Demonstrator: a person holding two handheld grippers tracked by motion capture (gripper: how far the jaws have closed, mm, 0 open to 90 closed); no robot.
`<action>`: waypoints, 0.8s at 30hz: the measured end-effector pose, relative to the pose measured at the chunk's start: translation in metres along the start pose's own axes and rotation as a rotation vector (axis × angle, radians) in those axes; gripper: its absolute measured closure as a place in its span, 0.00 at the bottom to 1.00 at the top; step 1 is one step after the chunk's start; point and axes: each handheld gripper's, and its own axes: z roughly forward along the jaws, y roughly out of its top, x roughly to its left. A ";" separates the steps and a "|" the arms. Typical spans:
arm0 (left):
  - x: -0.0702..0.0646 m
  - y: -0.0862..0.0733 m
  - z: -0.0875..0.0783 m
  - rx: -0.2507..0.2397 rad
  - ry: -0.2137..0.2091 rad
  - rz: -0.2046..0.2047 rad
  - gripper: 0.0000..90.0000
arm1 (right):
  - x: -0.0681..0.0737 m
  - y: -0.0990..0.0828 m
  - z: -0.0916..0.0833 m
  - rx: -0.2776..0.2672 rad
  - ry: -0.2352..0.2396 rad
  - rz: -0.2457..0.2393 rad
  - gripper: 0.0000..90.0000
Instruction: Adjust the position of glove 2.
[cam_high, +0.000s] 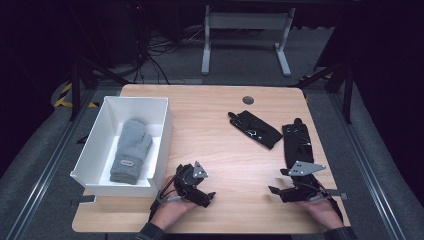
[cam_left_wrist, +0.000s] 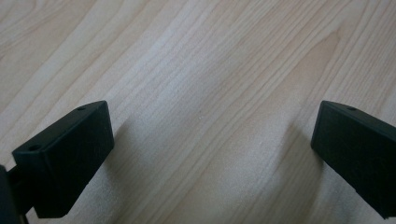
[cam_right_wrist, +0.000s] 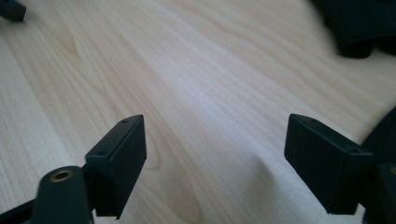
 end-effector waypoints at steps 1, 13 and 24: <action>0.001 -0.002 -0.001 -0.011 -0.004 0.007 0.00 | -0.002 0.002 -0.002 -0.013 -0.010 0.007 0.30; 0.001 -0.002 0.000 -0.012 -0.005 0.008 0.00 | -0.038 0.019 -0.011 -0.060 -0.146 0.068 0.95; 0.001 -0.002 -0.001 -0.013 -0.006 0.008 0.00 | -0.071 0.006 -0.008 0.013 -0.228 0.122 1.00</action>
